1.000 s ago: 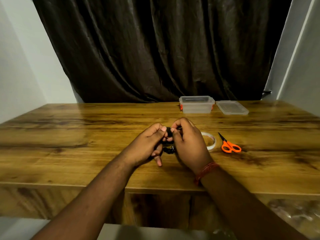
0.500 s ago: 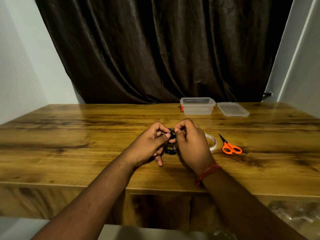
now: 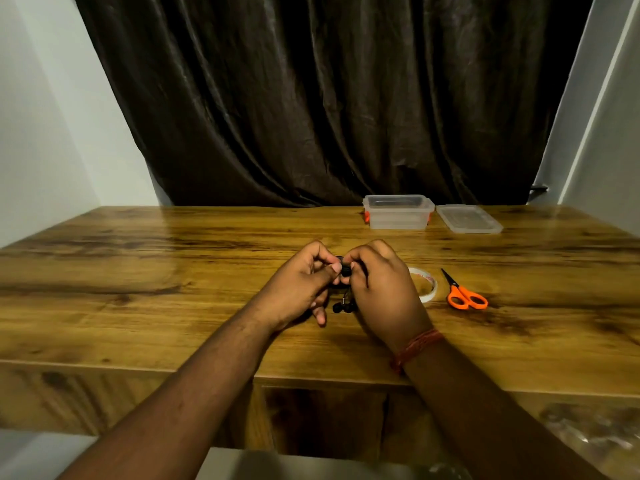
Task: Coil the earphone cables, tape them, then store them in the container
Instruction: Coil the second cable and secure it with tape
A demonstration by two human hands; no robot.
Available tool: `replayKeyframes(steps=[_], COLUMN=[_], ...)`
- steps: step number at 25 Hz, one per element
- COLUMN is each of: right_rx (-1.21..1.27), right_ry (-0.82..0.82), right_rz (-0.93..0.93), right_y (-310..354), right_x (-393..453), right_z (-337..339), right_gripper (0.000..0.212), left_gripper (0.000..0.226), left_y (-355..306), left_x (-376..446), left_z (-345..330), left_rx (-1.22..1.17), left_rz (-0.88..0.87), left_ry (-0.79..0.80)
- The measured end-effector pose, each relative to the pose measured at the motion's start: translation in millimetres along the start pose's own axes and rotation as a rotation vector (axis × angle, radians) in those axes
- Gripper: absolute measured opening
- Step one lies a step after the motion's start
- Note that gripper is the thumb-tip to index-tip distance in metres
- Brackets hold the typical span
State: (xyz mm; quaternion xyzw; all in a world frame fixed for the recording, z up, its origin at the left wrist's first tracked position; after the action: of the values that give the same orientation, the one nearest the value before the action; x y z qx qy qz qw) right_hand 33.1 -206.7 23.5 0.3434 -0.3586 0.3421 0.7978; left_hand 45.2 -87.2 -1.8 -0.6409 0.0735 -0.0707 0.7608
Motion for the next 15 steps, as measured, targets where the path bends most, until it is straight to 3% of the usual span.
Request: replayKeyframes(steps=[9,15], right_rx=[-0.225,-0.411], right_ry=[0.222,0.204], right_rz=[0.04,0.103], right_y=[13,21], right_x=[1,2], right_z=[-14,-11], right_gripper=[0.022,0.021], left_gripper=[0.009,0.012], left_y=[3,3], left_x=[5,7], left_z=[7,6], left_rx=[0.053,0.141], left_rz=[-0.012,-0.043], left_ry=[-0.13,-0.22])
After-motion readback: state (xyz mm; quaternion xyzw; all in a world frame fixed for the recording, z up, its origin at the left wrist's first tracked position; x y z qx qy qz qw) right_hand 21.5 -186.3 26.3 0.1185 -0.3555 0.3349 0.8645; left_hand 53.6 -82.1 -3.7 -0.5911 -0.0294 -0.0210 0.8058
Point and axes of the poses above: each hand's wrist, its own x-axis towards the middle knuckle, its own z-axis out of the back of the hand, y = z × x, the point moved 8 cm from there along x, towards the middle knuckle, and after that the axes turned 15 degrees about z, right-handed, at the moved point
